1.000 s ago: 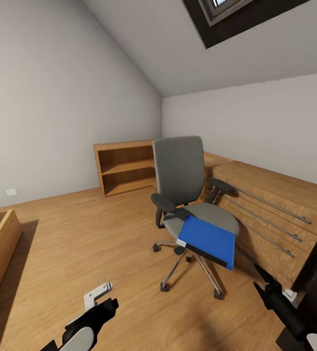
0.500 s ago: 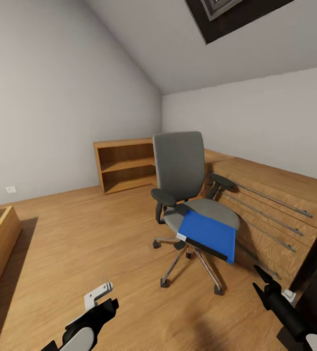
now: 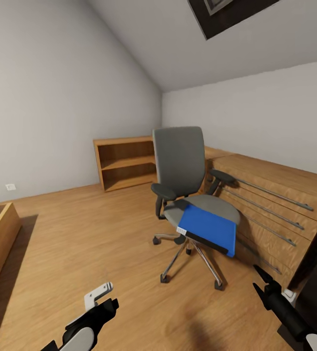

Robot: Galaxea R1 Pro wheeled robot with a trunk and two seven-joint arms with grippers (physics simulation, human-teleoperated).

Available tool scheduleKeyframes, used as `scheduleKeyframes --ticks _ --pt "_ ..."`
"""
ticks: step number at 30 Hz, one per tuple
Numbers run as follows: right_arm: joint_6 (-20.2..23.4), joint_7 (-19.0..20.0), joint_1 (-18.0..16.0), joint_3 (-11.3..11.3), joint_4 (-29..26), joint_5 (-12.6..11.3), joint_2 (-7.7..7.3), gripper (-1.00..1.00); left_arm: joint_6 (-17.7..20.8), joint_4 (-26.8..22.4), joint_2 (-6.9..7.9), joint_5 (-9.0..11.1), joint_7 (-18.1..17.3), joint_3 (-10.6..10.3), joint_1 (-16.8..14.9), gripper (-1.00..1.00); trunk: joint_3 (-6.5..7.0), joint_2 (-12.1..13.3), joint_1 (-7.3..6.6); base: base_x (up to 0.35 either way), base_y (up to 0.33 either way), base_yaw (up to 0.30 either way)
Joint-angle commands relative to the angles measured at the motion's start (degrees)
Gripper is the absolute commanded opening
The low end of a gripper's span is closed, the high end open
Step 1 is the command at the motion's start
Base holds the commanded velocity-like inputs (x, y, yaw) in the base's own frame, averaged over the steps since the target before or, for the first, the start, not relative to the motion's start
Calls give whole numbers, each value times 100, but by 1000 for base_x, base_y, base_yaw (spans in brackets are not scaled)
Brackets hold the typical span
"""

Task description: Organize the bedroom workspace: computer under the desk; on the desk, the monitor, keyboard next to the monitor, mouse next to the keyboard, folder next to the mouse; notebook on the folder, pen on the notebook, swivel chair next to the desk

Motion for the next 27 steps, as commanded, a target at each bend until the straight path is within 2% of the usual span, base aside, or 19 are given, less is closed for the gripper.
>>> scheduleKeyframes --ticks 1,8,23,27 --pt "48 2 -4 -11 2 -39 1 100 46 -7 4 0 31 -6 -7 100 -24 -44 21 0 0 0" --pt "46 2 -4 -11 2 -37 1 100 45 -7 4 2 31 -3 -7 100 -175 -92 59 0 0 0" --pt "46 2 -4 -2 -2 -29 1 100 45 -7 12 -24 29 8 -7 100 -175 -92 59 1 0 0" --pt "46 2 -4 -2 -1 -28 1 100 45 -7 12 -24 23 9 -7 100 -175 -92 59 139 0 0"
